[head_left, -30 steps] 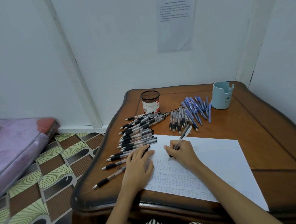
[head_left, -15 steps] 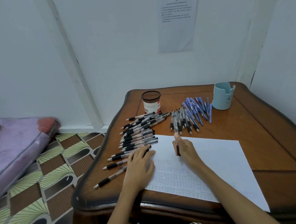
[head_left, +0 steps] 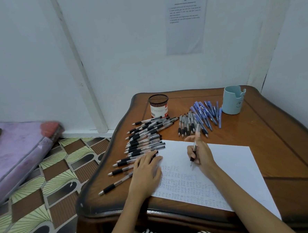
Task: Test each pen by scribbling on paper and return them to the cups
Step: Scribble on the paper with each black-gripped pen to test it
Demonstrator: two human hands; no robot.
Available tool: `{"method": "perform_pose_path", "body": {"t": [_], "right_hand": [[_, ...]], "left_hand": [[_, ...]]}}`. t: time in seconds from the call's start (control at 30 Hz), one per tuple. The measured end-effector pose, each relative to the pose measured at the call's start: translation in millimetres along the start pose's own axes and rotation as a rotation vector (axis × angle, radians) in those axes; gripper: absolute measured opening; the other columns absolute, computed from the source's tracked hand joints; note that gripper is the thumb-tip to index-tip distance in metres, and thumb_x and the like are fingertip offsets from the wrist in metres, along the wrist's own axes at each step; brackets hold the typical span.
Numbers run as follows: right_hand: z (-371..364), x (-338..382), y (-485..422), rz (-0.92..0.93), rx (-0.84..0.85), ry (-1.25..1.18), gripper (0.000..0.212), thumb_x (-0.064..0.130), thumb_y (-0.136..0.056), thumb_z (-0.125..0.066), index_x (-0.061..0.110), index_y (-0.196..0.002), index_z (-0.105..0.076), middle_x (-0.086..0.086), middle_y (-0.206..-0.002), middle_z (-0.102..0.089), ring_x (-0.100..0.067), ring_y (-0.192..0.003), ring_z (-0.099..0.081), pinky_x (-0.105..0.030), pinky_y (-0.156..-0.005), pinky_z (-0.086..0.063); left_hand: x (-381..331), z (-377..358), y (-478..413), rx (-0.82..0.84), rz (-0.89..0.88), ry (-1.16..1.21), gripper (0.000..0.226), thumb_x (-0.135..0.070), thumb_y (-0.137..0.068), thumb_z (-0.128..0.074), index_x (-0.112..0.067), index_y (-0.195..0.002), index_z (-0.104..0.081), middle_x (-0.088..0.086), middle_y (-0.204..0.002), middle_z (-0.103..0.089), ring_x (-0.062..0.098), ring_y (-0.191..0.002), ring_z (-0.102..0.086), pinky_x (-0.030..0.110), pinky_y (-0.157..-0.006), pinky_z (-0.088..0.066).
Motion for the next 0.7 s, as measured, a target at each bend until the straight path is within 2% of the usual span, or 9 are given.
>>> {"method": "perform_pose_path", "body": {"t": [0.13,0.23,0.33,0.47,0.53,0.6,0.67,0.7], "right_hand": [[-1.4,0.7,-1.7,-0.054,0.013,-0.091,0.051,0.043,-0.100,-0.026,0.011,-0.062,-0.038,0.005,-0.032,-0.028,-0.004,-0.027,-0.023,-0.017,-0.031,-0.018],[-0.9,-1.6,-2.0,-0.084,-0.026,-0.154,0.051,0.038,-0.101,-0.029,0.011,-0.058,-0.032,0.005,-0.032,-0.025,-0.005,-0.027,-0.021,-0.017,-0.031,-0.019],[-3.0,-2.5,-3.9,-0.094,-0.103,-0.092,0.047,0.031,-0.102,-0.032,0.010,-0.061,-0.037,0.005,-0.032,-0.030,-0.005,-0.028,-0.027,-0.017,-0.032,-0.023],[4.8,1.7,-28.7,-0.228,-0.170,0.260,0.017,0.011,-0.096,-0.044,0.007,-0.083,-0.053,0.001,-0.044,-0.052,-0.009,-0.042,-0.043,-0.019,-0.042,-0.033],[15.2,10.1,-47.9,-0.251,-0.140,0.508,0.017,0.008,-0.094,-0.046,0.006,-0.080,-0.055,-0.004,-0.059,-0.058,-0.006,-0.037,-0.044,-0.017,-0.036,-0.032],[26.0,22.9,-66.7,-0.217,-0.117,0.721,0.021,0.008,-0.093,-0.051,0.005,-0.073,-0.057,-0.005,-0.059,-0.058,-0.007,-0.035,-0.044,-0.016,-0.033,-0.031],[35.2,36.4,-83.2,-0.192,-0.138,0.834,0.020,0.013,-0.093,-0.056,0.005,-0.074,-0.054,-0.007,-0.056,-0.055,-0.013,-0.041,-0.048,-0.019,-0.037,-0.039],[37.4,42.7,-88.4,-0.184,-0.140,0.895,0.018,0.019,-0.092,-0.059,0.005,-0.082,-0.053,-0.009,-0.060,-0.056,-0.017,-0.047,-0.052,-0.023,-0.043,-0.045]], "left_hand": [[-0.1,0.3,0.7,-0.009,-0.004,0.008,0.039,-0.030,-0.098,-0.035,-0.032,-0.137,-0.041,-0.014,-0.152,-0.023,0.003,-0.140,-0.013,0.026,-0.114,0.001],[-1.0,0.9,0.7,-0.013,-0.010,0.005,0.038,-0.029,-0.098,-0.035,-0.032,-0.136,-0.041,-0.014,-0.151,-0.023,0.003,-0.140,-0.013,0.025,-0.114,0.001],[-0.2,-0.2,0.7,-0.013,-0.013,0.002,0.038,-0.029,-0.098,-0.035,-0.032,-0.136,-0.040,-0.014,-0.151,-0.023,0.003,-0.140,-0.013,0.026,-0.114,0.000],[-0.4,-0.5,0.6,-0.009,-0.008,0.001,0.039,-0.029,-0.099,-0.034,-0.031,-0.138,-0.039,-0.013,-0.152,-0.023,0.004,-0.141,-0.013,0.027,-0.115,0.000],[-0.8,0.1,1.1,-0.008,-0.008,0.001,0.039,-0.029,-0.099,-0.034,-0.032,-0.137,-0.039,-0.013,-0.152,-0.023,0.004,-0.140,-0.013,0.027,-0.114,0.000],[-0.7,0.6,0.8,-0.009,-0.007,0.007,0.039,-0.029,-0.098,-0.035,-0.032,-0.137,-0.040,-0.013,-0.152,-0.023,0.005,-0.140,-0.013,0.028,-0.115,0.000],[-0.8,0.6,0.6,-0.011,-0.006,0.012,0.039,-0.029,-0.098,-0.035,-0.032,-0.137,-0.040,-0.013,-0.152,-0.023,0.005,-0.140,-0.013,0.028,-0.115,0.000],[-0.9,0.8,0.7,-0.011,-0.007,0.012,0.039,-0.029,-0.098,-0.035,-0.032,-0.137,-0.040,-0.013,-0.152,-0.023,0.005,-0.140,-0.013,0.028,-0.115,0.000]]}}
Point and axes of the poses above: each hand's wrist, its own y-axis away from the middle knuckle, its own z-axis out of the back of the hand, x = y × z, the point moved 3 cm from there along -y, towards the middle knuckle
